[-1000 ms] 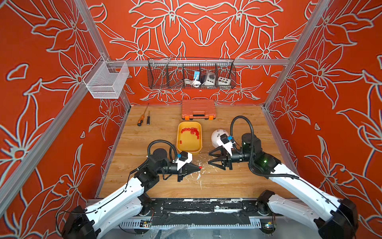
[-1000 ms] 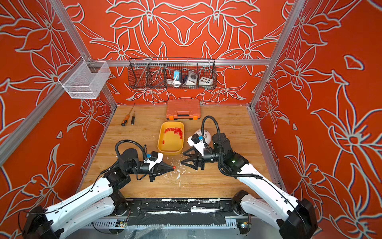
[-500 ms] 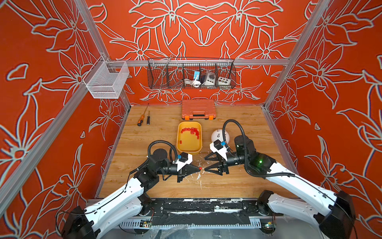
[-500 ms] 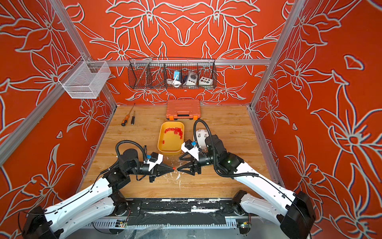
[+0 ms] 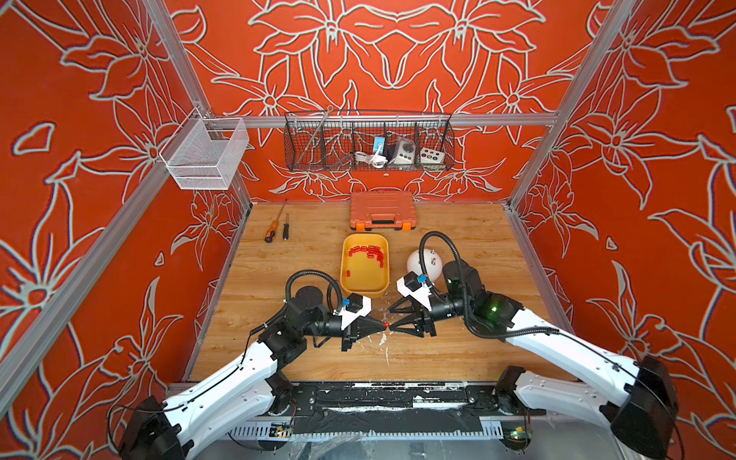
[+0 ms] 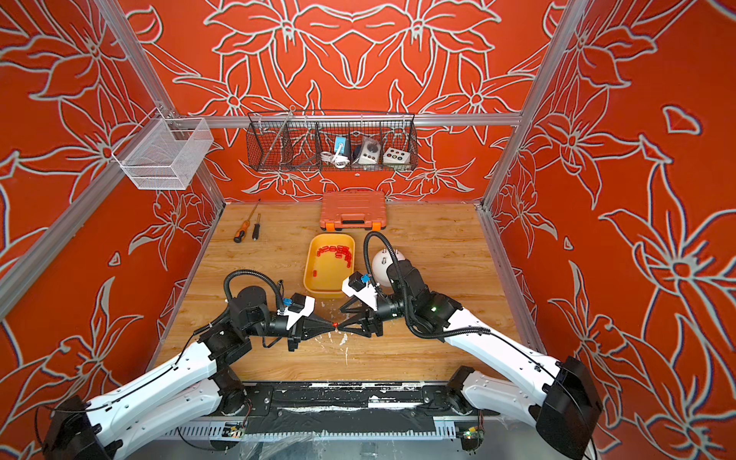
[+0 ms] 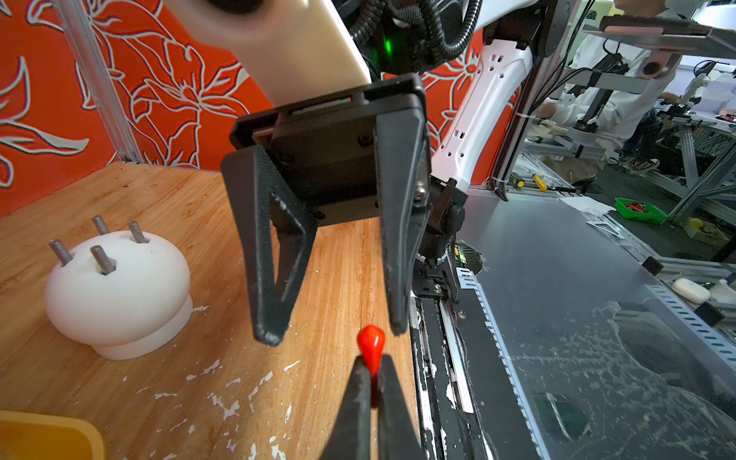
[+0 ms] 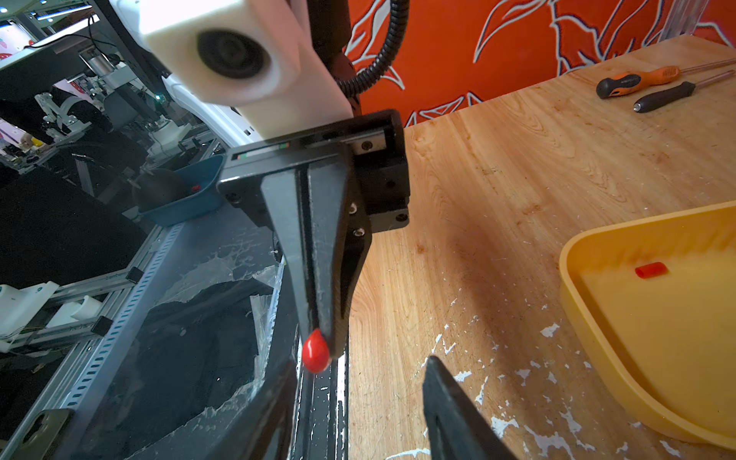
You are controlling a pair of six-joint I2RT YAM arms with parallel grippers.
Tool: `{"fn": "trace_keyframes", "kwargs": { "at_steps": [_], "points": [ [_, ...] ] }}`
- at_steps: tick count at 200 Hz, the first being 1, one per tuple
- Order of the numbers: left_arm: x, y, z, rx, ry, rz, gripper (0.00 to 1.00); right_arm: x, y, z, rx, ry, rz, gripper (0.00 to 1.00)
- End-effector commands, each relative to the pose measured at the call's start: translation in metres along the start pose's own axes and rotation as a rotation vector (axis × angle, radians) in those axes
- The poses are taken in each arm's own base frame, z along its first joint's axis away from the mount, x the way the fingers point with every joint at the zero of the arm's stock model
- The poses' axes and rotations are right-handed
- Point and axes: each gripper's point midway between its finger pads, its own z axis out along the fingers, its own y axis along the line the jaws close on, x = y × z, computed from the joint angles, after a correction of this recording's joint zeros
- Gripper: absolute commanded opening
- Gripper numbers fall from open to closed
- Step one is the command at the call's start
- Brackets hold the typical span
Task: Cover the protruding screws with screw protection sleeves
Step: Pick up the screw protection sleeve from the storage box.
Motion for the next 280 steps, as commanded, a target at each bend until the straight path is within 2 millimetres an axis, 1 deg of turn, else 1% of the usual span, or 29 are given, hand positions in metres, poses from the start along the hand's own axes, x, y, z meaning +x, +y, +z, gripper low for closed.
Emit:
{"fn": "trace_keyframes", "kwargs": {
  "at_steps": [1,42,61,89,112,123,129,151,155,158,162,163,165,166,178,189,207,215,224,229,235,238,239,241,244,254,269,274,280],
  "points": [
    [-0.009,-0.004,0.001,0.02,-0.012,0.039,0.0,-0.019,0.007,-0.001,-0.025,-0.04,-0.076,0.52],
    [-0.008,-0.003,0.001,0.018,-0.009,0.035,0.0,-0.02,0.011,0.001,-0.046,-0.04,-0.081,0.5],
    [-0.008,-0.004,0.002,0.02,-0.01,0.036,0.0,-0.018,0.012,0.002,-0.055,-0.03,-0.078,0.42],
    [-0.007,-0.003,0.002,0.018,-0.007,0.034,0.0,-0.018,0.013,0.002,-0.067,-0.027,-0.076,0.37],
    [-0.007,-0.003,0.002,0.02,-0.006,0.032,0.0,-0.018,0.015,0.003,-0.081,-0.023,-0.074,0.25],
    [-0.007,-0.003,0.002,0.018,-0.006,0.031,0.0,-0.017,0.015,0.003,-0.084,-0.019,-0.073,0.16],
    [-0.007,-0.003,0.002,0.018,-0.005,0.031,0.0,-0.017,0.015,0.003,-0.084,-0.017,-0.073,0.13],
    [-0.007,-0.002,0.002,0.01,-0.003,0.033,0.0,-0.015,0.015,0.004,-0.09,-0.004,-0.058,0.13],
    [-0.007,-0.001,0.002,0.008,-0.004,0.033,0.0,-0.014,0.015,0.004,-0.089,-0.003,-0.055,0.16],
    [-0.007,-0.002,0.002,0.008,-0.004,0.033,0.0,-0.014,0.015,0.004,-0.089,-0.002,-0.052,0.19],
    [-0.007,-0.002,0.002,0.008,-0.003,0.032,0.0,-0.014,0.014,0.004,-0.086,-0.001,-0.048,0.28],
    [-0.007,-0.002,0.002,0.008,-0.003,0.031,0.0,-0.014,0.014,0.004,-0.086,-0.001,-0.048,0.28],
    [-0.007,-0.002,0.002,0.008,-0.004,0.032,0.0,-0.014,0.013,0.004,-0.082,0.001,-0.043,0.34],
    [-0.007,-0.002,0.002,0.008,-0.002,0.03,0.0,-0.014,0.014,0.004,-0.081,0.0,-0.043,0.35],
    [-0.007,-0.001,0.002,0.004,-0.002,0.031,0.0,-0.013,0.015,0.003,-0.086,0.0,-0.041,0.37],
    [-0.006,-0.001,0.002,0.003,-0.002,0.03,0.0,-0.013,0.015,0.002,-0.079,0.0,-0.041,0.41],
    [-0.007,-0.001,0.002,0.004,-0.003,0.032,0.0,-0.012,0.015,0.002,-0.078,0.003,-0.039,0.37],
    [-0.006,-0.001,0.002,0.003,-0.002,0.032,0.0,-0.012,0.016,0.002,-0.086,0.003,-0.041,0.28],
    [-0.007,0.0,0.002,0.002,-0.003,0.034,0.0,-0.012,0.015,0.003,-0.086,0.005,-0.038,0.23],
    [-0.007,0.0,0.002,0.002,-0.003,0.034,0.0,-0.011,0.016,0.003,-0.088,0.006,-0.037,0.23],
    [-0.007,0.0,0.002,0.0,-0.004,0.035,0.0,-0.011,0.015,0.003,-0.089,0.007,-0.034,0.27],
    [-0.007,0.0,0.002,0.0,-0.003,0.034,0.0,-0.011,0.015,0.004,-0.088,0.009,-0.032,0.33],
    [-0.007,0.0,0.002,0.0,-0.003,0.033,0.0,-0.011,0.015,0.004,-0.088,0.009,-0.032,0.33],
    [-0.007,0.0,0.002,0.0,-0.002,0.032,0.0,-0.01,0.014,0.004,-0.083,0.011,-0.028,0.37],
    [-0.007,0.0,0.002,0.0,-0.003,0.032,0.0,-0.01,0.013,0.004,-0.08,0.011,-0.027,0.4],
    [-0.007,-0.001,0.002,0.0,-0.003,0.032,0.0,-0.009,0.013,0.004,-0.082,0.013,-0.024,0.4],
    [-0.007,-0.001,0.001,-0.001,-0.004,0.034,0.0,-0.01,0.014,0.004,-0.085,0.01,-0.029,0.28],
    [-0.007,0.0,0.001,-0.003,-0.004,0.034,0.0,-0.01,0.014,0.004,-0.085,0.01,-0.028,0.26],
    [-0.007,0.0,0.001,-0.004,-0.003,0.033,0.0,-0.009,0.015,0.004,-0.091,0.011,-0.03,0.21]
  ]
}}
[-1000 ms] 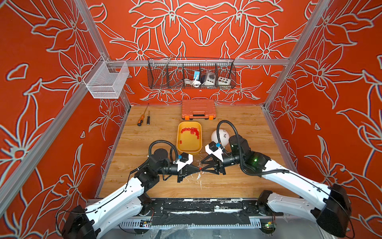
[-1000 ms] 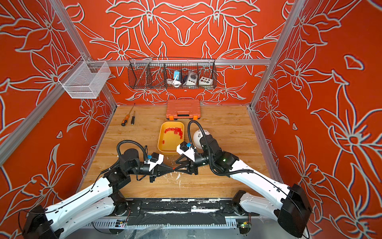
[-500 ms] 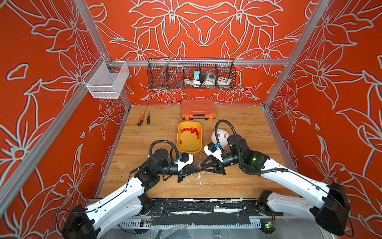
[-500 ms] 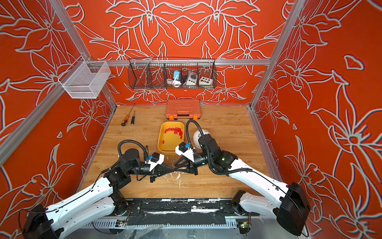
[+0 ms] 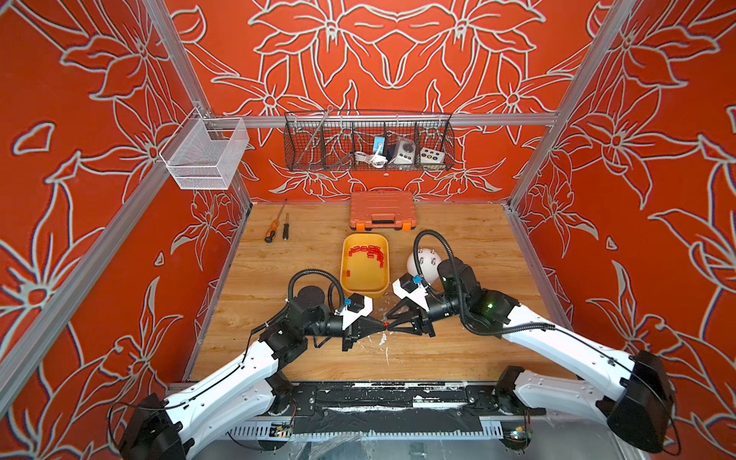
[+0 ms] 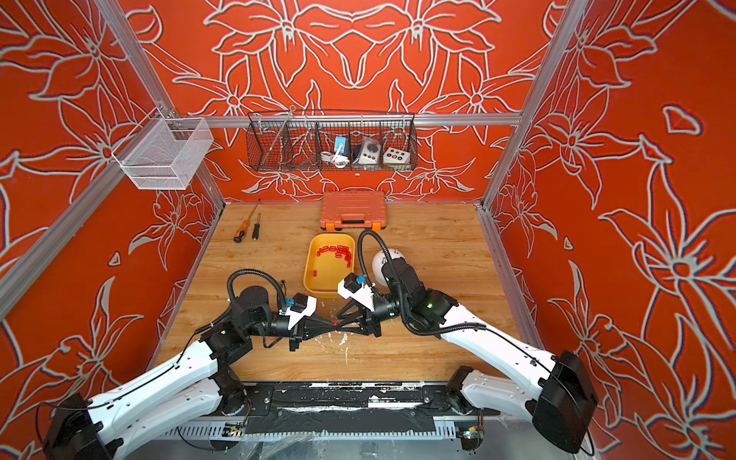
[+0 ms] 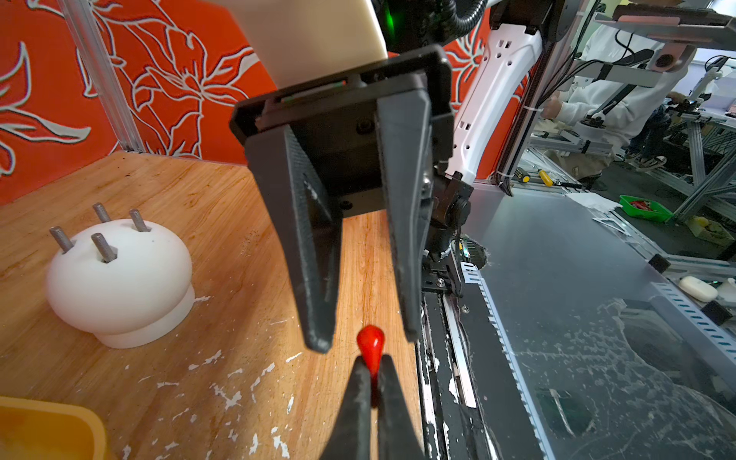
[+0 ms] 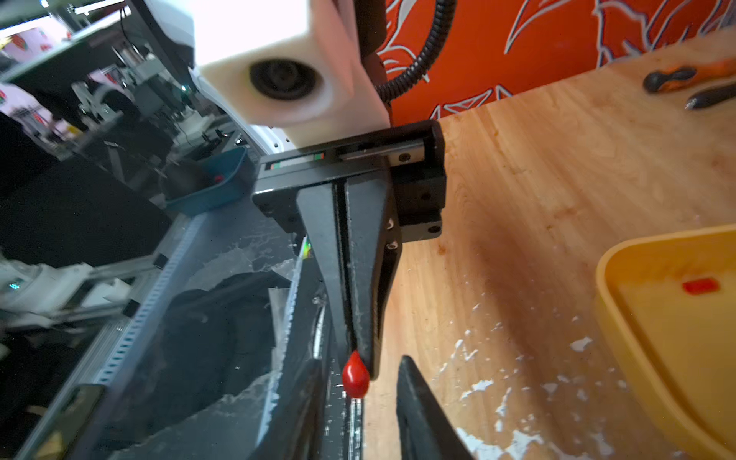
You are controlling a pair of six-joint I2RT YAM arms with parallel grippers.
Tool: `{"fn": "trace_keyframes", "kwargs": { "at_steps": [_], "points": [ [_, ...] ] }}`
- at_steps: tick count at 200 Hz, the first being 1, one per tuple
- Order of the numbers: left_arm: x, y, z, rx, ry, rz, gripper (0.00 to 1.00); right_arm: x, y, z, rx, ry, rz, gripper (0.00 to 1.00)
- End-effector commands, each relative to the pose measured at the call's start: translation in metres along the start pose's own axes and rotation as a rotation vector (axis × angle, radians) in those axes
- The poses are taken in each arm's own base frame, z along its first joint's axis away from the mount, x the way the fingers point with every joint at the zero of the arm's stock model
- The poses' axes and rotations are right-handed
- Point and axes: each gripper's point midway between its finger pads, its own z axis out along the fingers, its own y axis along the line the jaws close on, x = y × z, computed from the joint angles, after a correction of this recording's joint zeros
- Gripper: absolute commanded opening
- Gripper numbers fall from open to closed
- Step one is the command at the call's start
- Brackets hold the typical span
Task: Cover the protruding screws with screw protection sleeves
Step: Pick up the screw protection sleeve from the storage box.
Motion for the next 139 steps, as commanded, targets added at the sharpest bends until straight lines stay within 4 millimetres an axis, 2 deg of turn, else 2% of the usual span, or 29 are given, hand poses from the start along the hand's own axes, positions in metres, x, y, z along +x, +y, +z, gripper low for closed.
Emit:
{"fn": "trace_keyframes", "kwargs": {
  "at_steps": [1,13,27,44,106,123,134,139],
  "points": [
    [-0.013,-0.003,-0.001,0.007,-0.024,0.045,0.0,-0.008,0.006,-0.001,-0.025,-0.011,-0.022,0.2],
    [-0.013,-0.003,-0.001,0.007,-0.024,0.046,0.0,-0.008,0.007,0.0,-0.033,-0.01,-0.021,0.14],
    [-0.013,-0.003,-0.001,0.007,-0.025,0.045,0.0,-0.007,0.006,0.0,-0.034,-0.006,-0.016,0.13],
    [-0.014,-0.003,-0.001,0.004,-0.027,0.048,0.0,-0.005,0.006,0.001,-0.038,-0.004,-0.015,0.0],
    [-0.013,0.003,-0.003,-0.037,-0.029,0.052,0.0,-0.006,0.004,0.002,-0.032,-0.004,0.014,0.0],
    [-0.012,0.006,-0.004,-0.066,-0.034,0.056,0.13,-0.01,0.001,0.001,-0.01,-0.018,0.035,0.0],
    [-0.011,0.01,-0.007,-0.105,-0.043,0.059,0.35,-0.013,-0.002,0.0,0.012,-0.035,0.05,0.0],
    [-0.01,0.014,-0.008,-0.132,-0.046,0.06,0.38,-0.015,-0.004,-0.001,0.024,-0.044,0.062,0.0]
  ]
}}
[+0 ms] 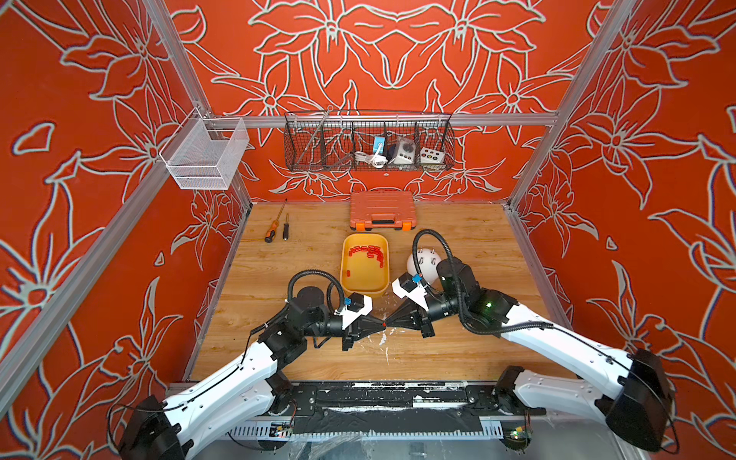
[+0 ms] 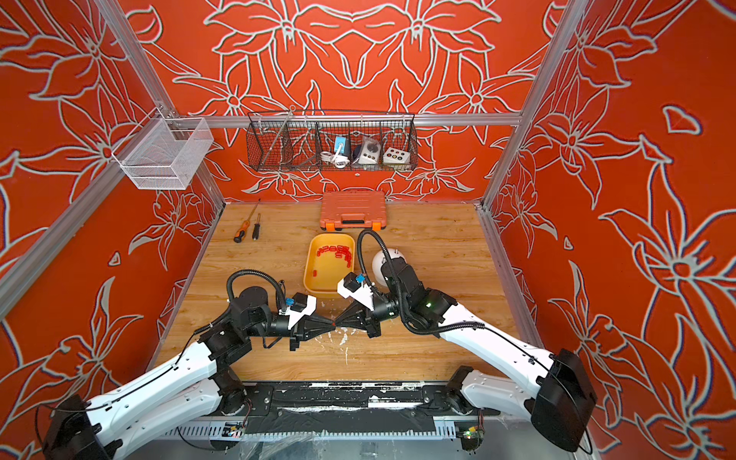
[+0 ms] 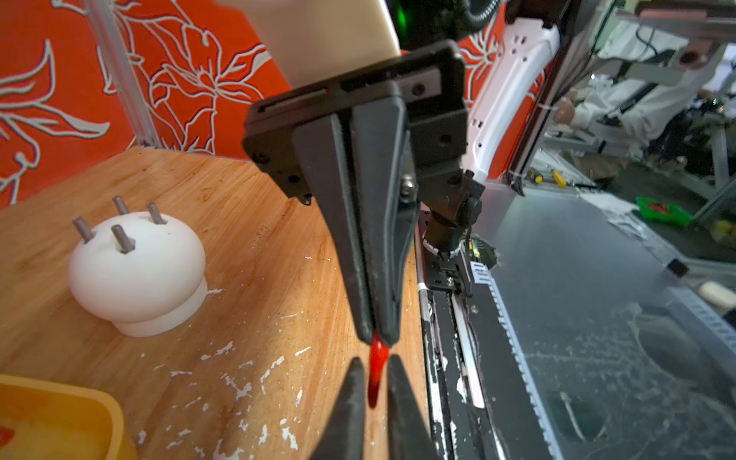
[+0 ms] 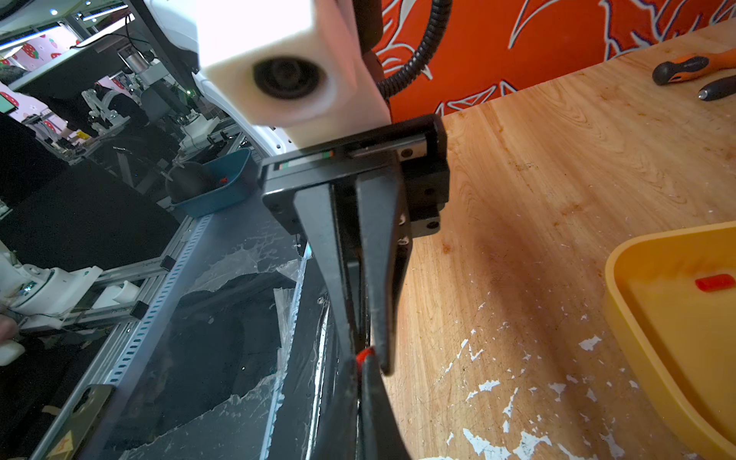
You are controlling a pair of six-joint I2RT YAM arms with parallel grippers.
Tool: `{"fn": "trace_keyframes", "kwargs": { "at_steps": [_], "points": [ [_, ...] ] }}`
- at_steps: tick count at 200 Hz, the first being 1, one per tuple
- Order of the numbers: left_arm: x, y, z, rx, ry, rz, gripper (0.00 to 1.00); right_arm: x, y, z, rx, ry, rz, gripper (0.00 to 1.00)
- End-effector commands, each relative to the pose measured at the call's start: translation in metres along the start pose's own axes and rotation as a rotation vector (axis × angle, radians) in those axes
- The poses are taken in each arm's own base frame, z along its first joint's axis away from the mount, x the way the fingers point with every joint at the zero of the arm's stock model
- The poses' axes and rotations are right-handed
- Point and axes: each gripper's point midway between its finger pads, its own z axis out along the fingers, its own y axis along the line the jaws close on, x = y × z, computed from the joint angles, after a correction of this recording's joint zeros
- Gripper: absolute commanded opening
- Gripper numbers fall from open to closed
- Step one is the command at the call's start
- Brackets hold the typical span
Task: Cover the protruding screws with screw protection sleeves
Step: Pick up the screw protection sleeve from the storage box.
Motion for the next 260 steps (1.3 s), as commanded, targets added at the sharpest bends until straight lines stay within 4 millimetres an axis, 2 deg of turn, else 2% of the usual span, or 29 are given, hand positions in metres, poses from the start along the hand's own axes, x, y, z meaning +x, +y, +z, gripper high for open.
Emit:
{"fn": "trace_keyframes", "kwargs": {
  "at_steps": [1,20,58,84,104,138,162,260],
  "points": [
    [-0.008,0.009,-0.005,-0.083,-0.045,0.052,0.39,-0.016,-0.003,-0.003,0.035,-0.049,0.023,0.0],
    [0.0,0.019,-0.013,-0.18,-0.055,0.079,0.49,-0.025,-0.006,-0.006,0.048,-0.099,0.071,0.0],
    [0.019,0.032,-0.034,-0.356,-0.093,0.168,0.55,-0.042,-0.021,-0.011,0.09,-0.196,0.225,0.0],
    [0.017,0.038,-0.049,-0.46,-0.133,0.198,0.58,-0.041,-0.04,-0.009,0.153,-0.224,0.354,0.0],
    [0.017,0.038,-0.054,-0.487,-0.157,0.23,0.62,-0.045,-0.055,-0.008,0.179,-0.297,0.456,0.0],
    [0.014,0.037,-0.051,-0.468,-0.168,0.233,0.62,-0.038,-0.076,0.005,0.153,-0.35,0.598,0.0],
    [0.013,0.039,-0.048,-0.463,-0.169,0.232,0.61,-0.038,-0.08,0.013,0.099,-0.377,0.644,0.0],
    [0.021,0.051,-0.049,-0.515,-0.141,0.203,0.52,-0.028,-0.078,0.034,-0.016,-0.366,0.707,0.0]
  ]
}}
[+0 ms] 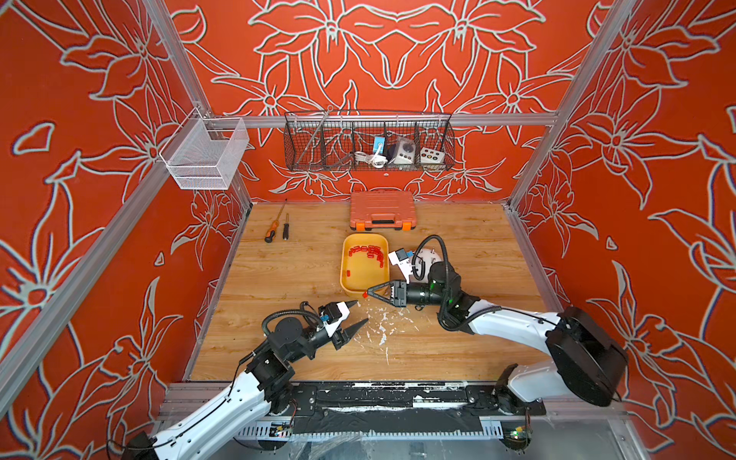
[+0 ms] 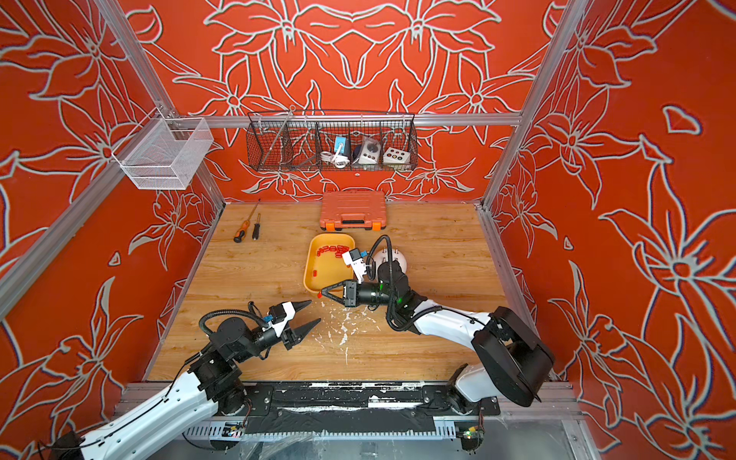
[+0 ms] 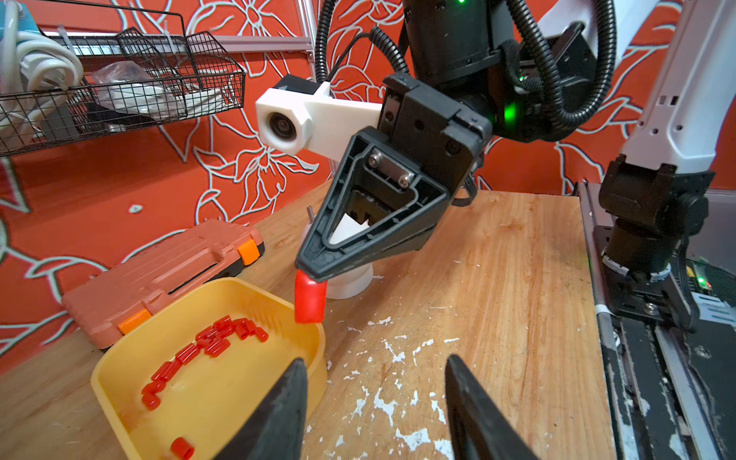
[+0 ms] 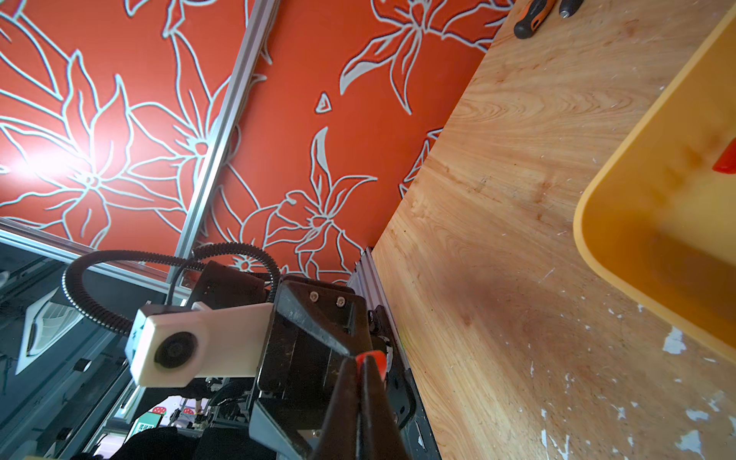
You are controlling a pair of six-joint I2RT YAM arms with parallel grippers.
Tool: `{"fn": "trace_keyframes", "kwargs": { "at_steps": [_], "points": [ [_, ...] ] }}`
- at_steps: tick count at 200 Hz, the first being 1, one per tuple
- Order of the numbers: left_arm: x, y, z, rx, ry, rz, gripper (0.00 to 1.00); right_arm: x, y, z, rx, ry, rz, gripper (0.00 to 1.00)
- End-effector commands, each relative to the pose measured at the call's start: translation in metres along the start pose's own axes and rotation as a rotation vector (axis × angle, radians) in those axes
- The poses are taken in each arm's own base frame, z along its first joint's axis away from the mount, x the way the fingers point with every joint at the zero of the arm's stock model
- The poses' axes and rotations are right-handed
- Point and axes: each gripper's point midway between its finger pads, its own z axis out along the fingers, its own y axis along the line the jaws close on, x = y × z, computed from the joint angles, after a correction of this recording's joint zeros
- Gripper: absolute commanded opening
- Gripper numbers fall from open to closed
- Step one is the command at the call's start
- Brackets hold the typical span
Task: Cover the protruding screws with screw protection sleeves
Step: Pick up the screw protection sleeve from the storage box.
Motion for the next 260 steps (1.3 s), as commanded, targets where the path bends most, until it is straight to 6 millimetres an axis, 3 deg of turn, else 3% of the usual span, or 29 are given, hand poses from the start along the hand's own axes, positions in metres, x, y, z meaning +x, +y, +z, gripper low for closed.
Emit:
{"fn": "trace_keyframes", "kwargs": {
  "at_steps": [1,88,147,233,256,260],
  "points": [
    [-0.009,0.004,-0.001,-0.024,-0.036,0.021,0.52,0.007,0.009,0.002,-0.054,0.016,0.001,0.0],
    [-0.009,0.005,-0.001,-0.031,-0.036,0.018,0.39,0.026,0.012,0.011,-0.069,0.08,-0.017,0.0],
    [-0.008,0.005,-0.001,-0.033,-0.031,0.017,0.19,0.027,0.015,0.013,-0.078,0.086,-0.027,0.0],
    [-0.007,0.005,-0.002,-0.035,-0.028,0.019,0.1,0.027,0.017,0.013,-0.083,0.078,-0.033,0.0],
    [-0.007,0.006,-0.002,-0.039,-0.029,0.019,0.11,0.026,0.017,0.012,-0.082,0.074,-0.036,0.0],
    [-0.007,0.006,-0.002,-0.042,-0.029,0.019,0.14,0.026,0.017,0.012,-0.083,0.074,-0.037,0.0]
  ]
}}
